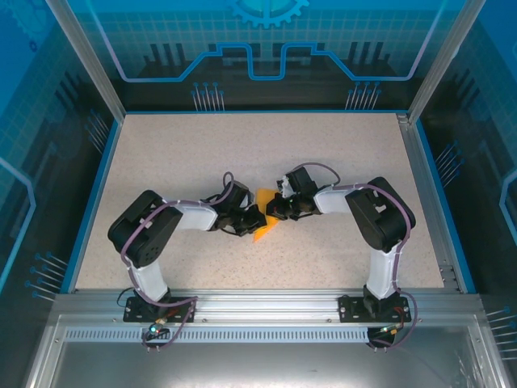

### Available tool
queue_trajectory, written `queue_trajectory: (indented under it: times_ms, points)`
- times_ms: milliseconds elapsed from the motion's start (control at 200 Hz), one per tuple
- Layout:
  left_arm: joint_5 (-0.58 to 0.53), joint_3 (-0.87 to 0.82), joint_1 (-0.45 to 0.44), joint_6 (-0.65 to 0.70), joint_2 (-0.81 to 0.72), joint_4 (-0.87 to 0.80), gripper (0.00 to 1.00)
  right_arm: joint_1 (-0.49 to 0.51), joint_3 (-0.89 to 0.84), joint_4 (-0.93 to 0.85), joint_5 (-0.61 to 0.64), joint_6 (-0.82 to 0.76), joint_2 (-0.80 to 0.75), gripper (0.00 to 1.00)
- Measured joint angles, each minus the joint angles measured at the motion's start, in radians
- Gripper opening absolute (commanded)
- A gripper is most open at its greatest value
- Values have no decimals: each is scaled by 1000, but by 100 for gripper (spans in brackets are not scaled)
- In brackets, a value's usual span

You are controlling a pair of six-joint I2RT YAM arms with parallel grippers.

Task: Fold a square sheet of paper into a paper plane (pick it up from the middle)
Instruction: Fourth fold the wing at the center of the table.

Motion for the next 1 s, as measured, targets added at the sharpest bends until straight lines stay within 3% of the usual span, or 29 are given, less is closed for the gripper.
queue_trajectory:
  times_ms: [180,660,1000]
  points:
    - [-5,-67,0,-8,-32,76,9,0,0,0,0,0,0,4]
    - [-7,-177,0,-6,-140,50,9,0,4,-8,1,0,0,4]
    - [5,-209,0,66,-197,-16,10,1,6,-14,3,0,0,5]
